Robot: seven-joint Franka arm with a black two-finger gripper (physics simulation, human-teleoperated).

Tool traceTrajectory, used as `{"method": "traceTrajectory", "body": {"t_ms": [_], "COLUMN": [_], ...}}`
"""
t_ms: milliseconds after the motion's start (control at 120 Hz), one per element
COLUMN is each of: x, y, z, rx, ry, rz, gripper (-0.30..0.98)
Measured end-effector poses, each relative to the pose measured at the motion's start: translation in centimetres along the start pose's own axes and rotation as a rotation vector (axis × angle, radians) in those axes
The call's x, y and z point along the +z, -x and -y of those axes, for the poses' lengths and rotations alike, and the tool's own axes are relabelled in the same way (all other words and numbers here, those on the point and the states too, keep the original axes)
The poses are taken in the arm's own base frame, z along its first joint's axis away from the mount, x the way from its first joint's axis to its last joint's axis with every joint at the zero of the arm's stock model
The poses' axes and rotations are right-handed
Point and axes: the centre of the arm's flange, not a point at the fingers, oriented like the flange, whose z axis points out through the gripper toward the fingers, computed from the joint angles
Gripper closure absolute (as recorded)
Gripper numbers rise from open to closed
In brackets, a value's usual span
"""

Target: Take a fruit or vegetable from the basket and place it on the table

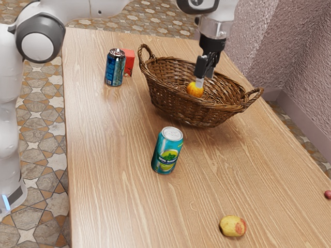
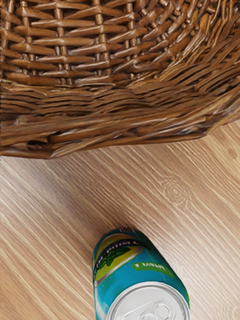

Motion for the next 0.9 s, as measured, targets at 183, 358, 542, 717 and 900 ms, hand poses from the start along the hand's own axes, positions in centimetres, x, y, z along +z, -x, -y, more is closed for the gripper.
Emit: {"method": "traceTrajectory", "body": {"t_ms": [183,358,542,717,900], "x": [-0.2,-2.4,-0.4,2.6,3.3], "y": [0.1,-2.8,-3.3,-2.2,-6.8], "z": [0.1,-1.6,-5.4,-8.7,-13.9], "rx": [0.004,0.142,0.499,0.799,0.955], "ry": [0.002,0.122,0.172,0.184,0.162], "rz": [0.003,-0.078,-0.189,-0.262,-0.315], "gripper": [0.0,0.0,0.0,0.0,0.0]}}
